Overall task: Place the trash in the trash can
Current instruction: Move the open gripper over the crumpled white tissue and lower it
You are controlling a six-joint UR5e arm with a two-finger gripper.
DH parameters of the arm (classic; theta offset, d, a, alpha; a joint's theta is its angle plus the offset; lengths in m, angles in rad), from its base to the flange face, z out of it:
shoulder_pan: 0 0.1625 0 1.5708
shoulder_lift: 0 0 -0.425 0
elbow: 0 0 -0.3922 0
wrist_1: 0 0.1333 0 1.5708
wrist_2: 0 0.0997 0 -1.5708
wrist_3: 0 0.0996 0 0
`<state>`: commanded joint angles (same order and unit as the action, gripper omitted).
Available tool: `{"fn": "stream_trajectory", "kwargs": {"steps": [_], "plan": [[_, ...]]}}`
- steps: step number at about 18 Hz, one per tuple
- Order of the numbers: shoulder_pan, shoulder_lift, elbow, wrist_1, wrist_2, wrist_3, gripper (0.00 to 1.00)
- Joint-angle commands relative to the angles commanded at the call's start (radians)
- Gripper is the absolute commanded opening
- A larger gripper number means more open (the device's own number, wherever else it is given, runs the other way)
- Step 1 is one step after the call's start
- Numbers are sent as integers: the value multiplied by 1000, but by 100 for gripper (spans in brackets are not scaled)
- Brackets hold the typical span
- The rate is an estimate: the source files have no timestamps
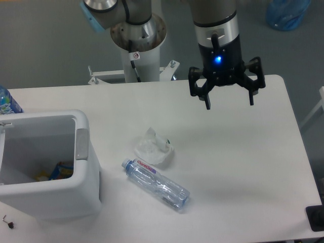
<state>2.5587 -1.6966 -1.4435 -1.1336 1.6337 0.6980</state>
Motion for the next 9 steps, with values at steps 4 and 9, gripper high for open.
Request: {"fn": "stream_trajectory", "kwargs": {"steps": [4,9], "plan": [[-2,2,-8,0,-8,0,100],[-8,-2,-49,5,-5,-14,100]]}}
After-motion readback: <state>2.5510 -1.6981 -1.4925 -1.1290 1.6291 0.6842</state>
